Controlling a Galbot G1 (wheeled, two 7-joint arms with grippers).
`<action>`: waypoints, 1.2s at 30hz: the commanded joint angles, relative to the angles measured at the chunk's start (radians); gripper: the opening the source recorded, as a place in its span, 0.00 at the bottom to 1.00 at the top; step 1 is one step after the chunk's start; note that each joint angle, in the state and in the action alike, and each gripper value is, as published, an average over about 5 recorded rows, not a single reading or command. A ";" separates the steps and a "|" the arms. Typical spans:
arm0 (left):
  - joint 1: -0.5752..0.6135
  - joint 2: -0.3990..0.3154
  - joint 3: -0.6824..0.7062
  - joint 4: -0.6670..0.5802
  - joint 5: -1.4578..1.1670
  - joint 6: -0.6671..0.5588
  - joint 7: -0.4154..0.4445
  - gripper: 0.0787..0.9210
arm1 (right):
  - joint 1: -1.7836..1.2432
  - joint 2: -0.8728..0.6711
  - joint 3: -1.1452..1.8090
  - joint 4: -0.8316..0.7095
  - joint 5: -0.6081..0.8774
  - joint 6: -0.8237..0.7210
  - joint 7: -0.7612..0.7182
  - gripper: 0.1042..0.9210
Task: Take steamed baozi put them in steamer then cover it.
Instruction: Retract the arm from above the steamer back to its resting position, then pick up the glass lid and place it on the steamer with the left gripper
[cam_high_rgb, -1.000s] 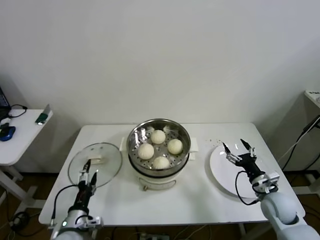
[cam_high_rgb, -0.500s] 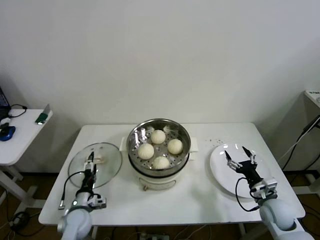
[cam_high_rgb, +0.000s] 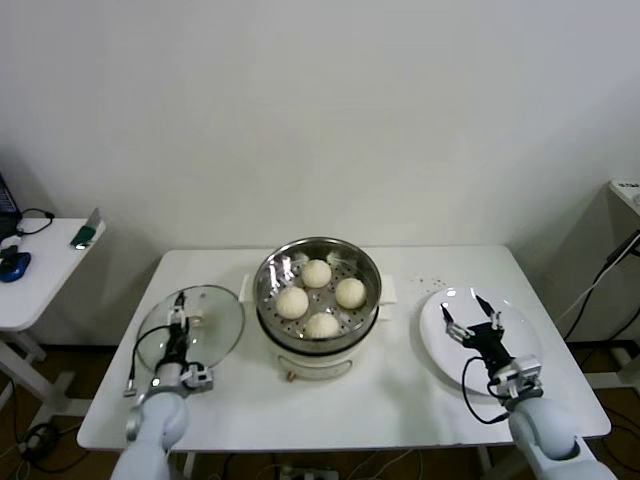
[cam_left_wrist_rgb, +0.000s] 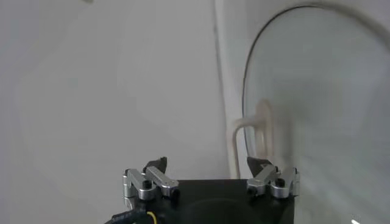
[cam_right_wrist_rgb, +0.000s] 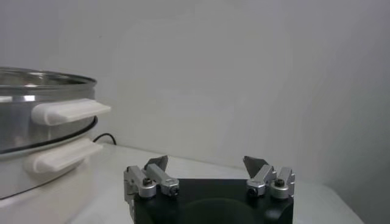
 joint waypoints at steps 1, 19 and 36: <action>-0.094 0.006 0.012 0.103 -0.024 0.014 -0.003 0.88 | 0.005 0.009 -0.007 -0.010 -0.026 0.006 0.000 0.88; -0.106 0.008 0.026 0.127 -0.064 -0.002 -0.002 0.58 | 0.016 0.029 -0.012 -0.034 -0.071 0.024 -0.006 0.88; 0.041 0.115 0.010 -0.141 -0.166 -0.018 0.022 0.09 | 0.043 0.015 -0.021 -0.065 -0.080 0.031 -0.006 0.88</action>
